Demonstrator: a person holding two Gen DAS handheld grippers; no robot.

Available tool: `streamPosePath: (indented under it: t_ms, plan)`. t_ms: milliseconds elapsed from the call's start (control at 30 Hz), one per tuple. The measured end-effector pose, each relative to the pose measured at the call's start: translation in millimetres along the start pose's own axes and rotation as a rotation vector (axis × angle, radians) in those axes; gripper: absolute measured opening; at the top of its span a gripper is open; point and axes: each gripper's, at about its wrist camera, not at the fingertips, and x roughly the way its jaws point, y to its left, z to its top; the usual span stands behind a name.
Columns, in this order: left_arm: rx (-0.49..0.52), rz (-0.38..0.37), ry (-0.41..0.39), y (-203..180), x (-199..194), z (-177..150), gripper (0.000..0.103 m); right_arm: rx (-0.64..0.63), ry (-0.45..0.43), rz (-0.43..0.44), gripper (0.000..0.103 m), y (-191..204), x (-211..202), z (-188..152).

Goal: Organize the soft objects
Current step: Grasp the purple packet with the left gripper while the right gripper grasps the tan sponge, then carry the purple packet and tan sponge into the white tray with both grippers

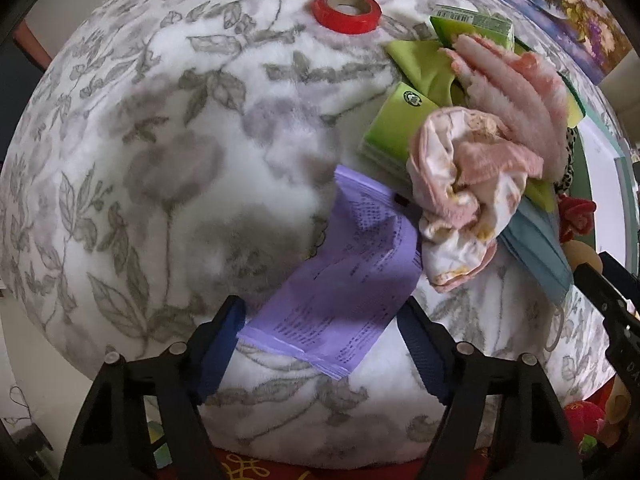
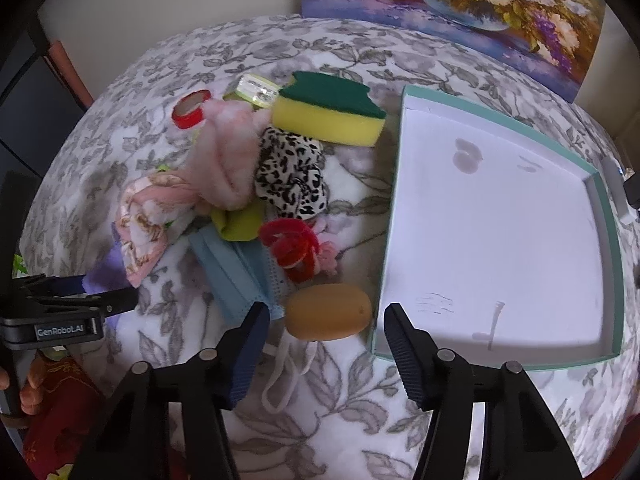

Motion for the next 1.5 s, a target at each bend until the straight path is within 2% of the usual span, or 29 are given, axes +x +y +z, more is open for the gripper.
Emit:
streamPosePath:
  t_ms: [67,267,433,667,767,933,1100,1233,1267,1367,1500]
  plan:
    - [0.009,0.017,-0.001,-3.6,-1.8,2.6,0.073,0.010,0.004,0.000,0.057,-2.3,1.9,1.0]
    - [0.015,0.025,-0.024,-9.2,-11.4,8.6,0.061,0.019,0.013,0.011,0.053,-4.8,6.3,3.1]
    - [-0.002,0.031,-0.046,-12.1,-30.6,18.3,0.059,0.034,0.010,0.023,0.052,-7.3,5.9,3.5]
    - [-0.090,0.004,-0.101,-4.9,-81.3,50.1,0.058,0.055,0.008,0.041,0.051,-10.3,3.4,3.4]
    - [-0.097,-0.008,-0.133,-14.5,-104.9,63.4,0.058,0.068,0.008,0.056,0.051,-12.8,2.2,3.4]
    - [-0.107,-0.042,-0.188,-35.1,-123.1,63.1,0.058,0.104,-0.001,0.090,0.050,-19.2,-0.6,3.0]
    - [-0.138,-0.059,-0.223,-49.3,-129.8,62.9,0.058,0.133,-0.023,0.126,0.049,-24.7,-7.1,4.4]
    - [-0.122,-0.053,-0.249,-70.7,-131.7,66.2,0.058,0.154,-0.066,0.155,0.049,-29.4,-17.6,5.7]
    - [-0.120,-0.056,-0.255,-77.0,-132.5,67.9,0.058,0.160,-0.074,0.164,0.040,-30.6,-19.7,6.0]
    - [-0.119,-0.056,-0.260,-89.4,-128.4,70.7,0.058,0.170,-0.099,0.174,0.040,-33.2,-25.6,7.1]
    - [-0.118,-0.064,-0.240,-99.6,-114.6,69.5,0.058,0.171,-0.079,0.169,0.040,-33.4,-20.7,7.7]
